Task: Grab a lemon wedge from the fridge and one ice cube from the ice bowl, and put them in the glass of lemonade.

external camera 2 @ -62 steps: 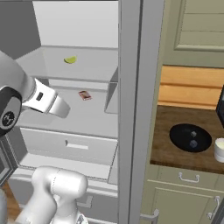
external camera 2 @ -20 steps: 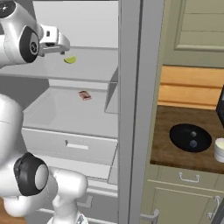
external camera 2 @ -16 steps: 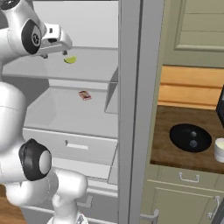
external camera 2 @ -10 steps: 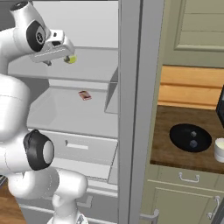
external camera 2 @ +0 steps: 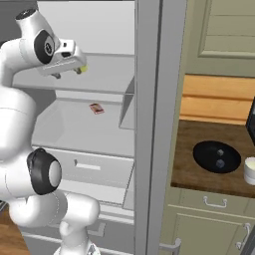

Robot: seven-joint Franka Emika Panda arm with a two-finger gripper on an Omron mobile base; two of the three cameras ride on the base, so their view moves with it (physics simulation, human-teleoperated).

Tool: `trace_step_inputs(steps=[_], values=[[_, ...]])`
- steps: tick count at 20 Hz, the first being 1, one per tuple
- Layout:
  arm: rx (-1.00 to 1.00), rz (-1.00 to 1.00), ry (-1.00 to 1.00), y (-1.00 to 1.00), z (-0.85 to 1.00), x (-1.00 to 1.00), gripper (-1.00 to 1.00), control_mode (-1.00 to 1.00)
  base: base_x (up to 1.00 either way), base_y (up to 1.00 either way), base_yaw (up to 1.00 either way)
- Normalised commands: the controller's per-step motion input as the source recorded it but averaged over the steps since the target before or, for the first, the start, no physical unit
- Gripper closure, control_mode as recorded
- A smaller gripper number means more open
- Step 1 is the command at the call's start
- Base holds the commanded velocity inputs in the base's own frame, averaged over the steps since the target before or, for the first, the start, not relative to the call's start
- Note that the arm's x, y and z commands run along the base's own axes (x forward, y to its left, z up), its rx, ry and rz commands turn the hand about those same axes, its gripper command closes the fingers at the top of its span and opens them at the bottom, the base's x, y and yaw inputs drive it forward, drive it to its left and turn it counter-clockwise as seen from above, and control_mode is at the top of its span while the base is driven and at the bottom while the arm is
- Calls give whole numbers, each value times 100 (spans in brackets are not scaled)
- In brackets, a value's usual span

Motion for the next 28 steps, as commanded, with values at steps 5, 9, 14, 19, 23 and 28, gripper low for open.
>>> trace_step_inputs(steps=[5, 9, 14, 19, 23, 28], values=[[3, -3, 0, 0, -2, 72, -100, -100, 0, 0, 0], [10, -10, 0, 0, 0, 66, -100, -100, 0, 0, 0], [9, -9, 0, 0, 0, 40, -100, -100, 0, 0, 0], [6, -8, -2, 0, -5, 34, -100, -100, 0, 0, 0], [3, 0, -7, 0, 0, -34, -100, -100, 0, 0, 0], [1, -2, -8, 0, -2, -23, -100, -100, 0, 0, 0]])
